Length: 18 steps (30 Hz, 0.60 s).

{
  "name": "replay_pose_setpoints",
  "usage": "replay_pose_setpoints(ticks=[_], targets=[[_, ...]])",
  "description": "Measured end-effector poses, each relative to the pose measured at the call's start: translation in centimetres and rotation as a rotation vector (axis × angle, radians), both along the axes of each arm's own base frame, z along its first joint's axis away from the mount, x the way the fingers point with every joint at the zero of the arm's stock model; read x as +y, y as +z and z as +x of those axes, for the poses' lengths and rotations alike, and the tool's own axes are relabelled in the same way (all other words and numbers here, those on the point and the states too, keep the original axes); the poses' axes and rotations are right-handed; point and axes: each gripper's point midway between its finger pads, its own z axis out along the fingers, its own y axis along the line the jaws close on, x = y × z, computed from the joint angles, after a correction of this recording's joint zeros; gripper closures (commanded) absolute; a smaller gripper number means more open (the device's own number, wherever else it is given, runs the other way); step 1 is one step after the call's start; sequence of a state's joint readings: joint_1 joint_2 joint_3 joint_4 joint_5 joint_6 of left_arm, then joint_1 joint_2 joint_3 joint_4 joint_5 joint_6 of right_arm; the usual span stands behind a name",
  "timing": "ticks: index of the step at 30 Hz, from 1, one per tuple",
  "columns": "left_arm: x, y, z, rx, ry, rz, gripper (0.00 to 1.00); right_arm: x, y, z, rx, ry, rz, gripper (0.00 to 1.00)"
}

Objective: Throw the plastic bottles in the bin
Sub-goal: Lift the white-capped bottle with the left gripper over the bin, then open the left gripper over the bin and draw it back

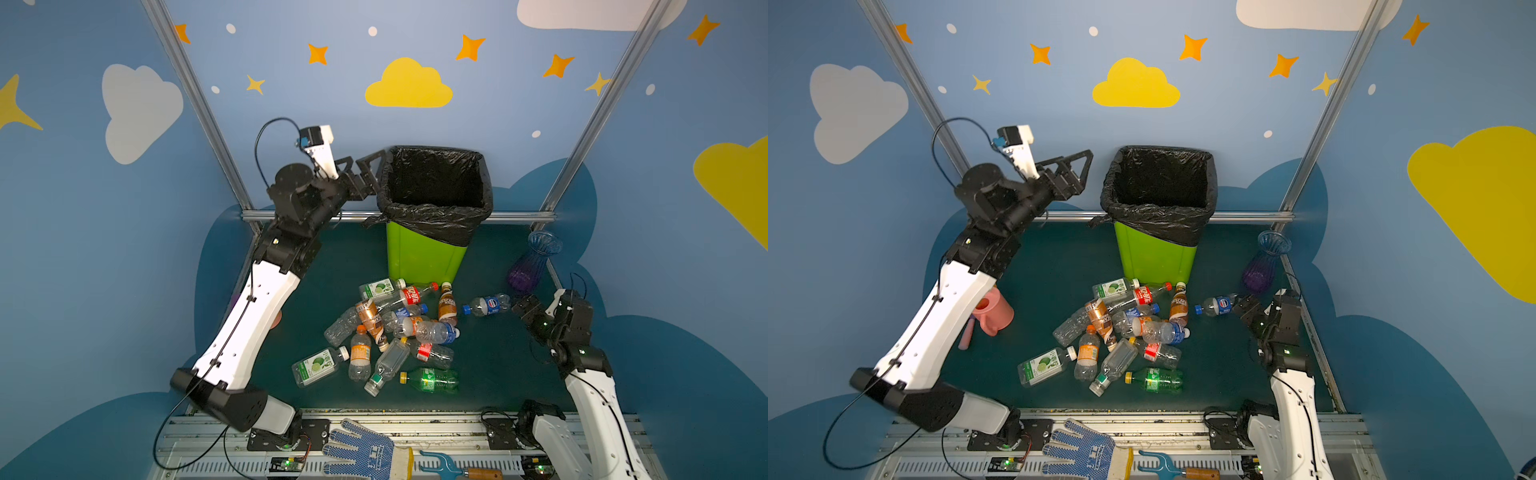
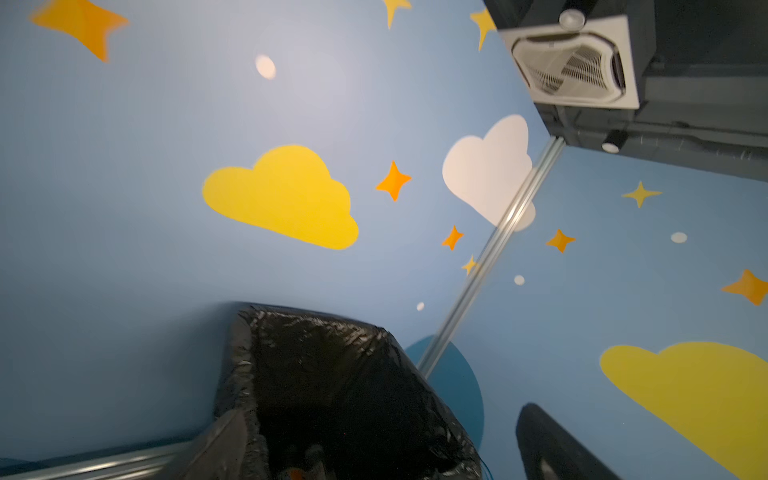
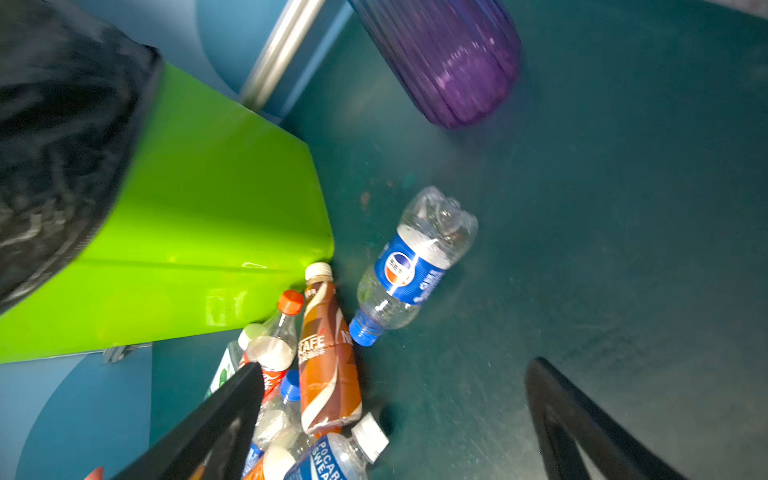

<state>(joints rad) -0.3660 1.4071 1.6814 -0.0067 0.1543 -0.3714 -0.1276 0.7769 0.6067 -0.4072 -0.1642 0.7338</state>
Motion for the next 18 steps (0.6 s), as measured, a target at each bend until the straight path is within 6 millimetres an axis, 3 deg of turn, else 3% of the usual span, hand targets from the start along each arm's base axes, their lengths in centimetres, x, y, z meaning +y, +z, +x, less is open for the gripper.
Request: replay_pose_setpoints(ticks=[3,8,12,15,18], targets=[[2.8,-4.4,0.3,0.061,0.095,0.029,0.0,0.2,-1.3,0.5,0.046,0.0,0.027,0.03],[7.3,-15.9,1.3,0.292,0.233,0.107,0.0,0.8,-4.2,1.6,0.15,0.006,0.092,0.03],[10.0,-24.6,0.0,0.478,0.296,0.16,0.0,1.8,-6.5,2.8,0.244,0.025,0.129,0.04],[11.0,-28.7,-1.2,0.575,0.318,0.182,0.0,2.6,-6.9,4.2,0.283,0.037,0.136,0.04],[12.0,-31.0,-1.8,0.645,0.349,0.182,0.0,3.2,-7.4,5.3,0.298,0.035,0.143,0.06]])
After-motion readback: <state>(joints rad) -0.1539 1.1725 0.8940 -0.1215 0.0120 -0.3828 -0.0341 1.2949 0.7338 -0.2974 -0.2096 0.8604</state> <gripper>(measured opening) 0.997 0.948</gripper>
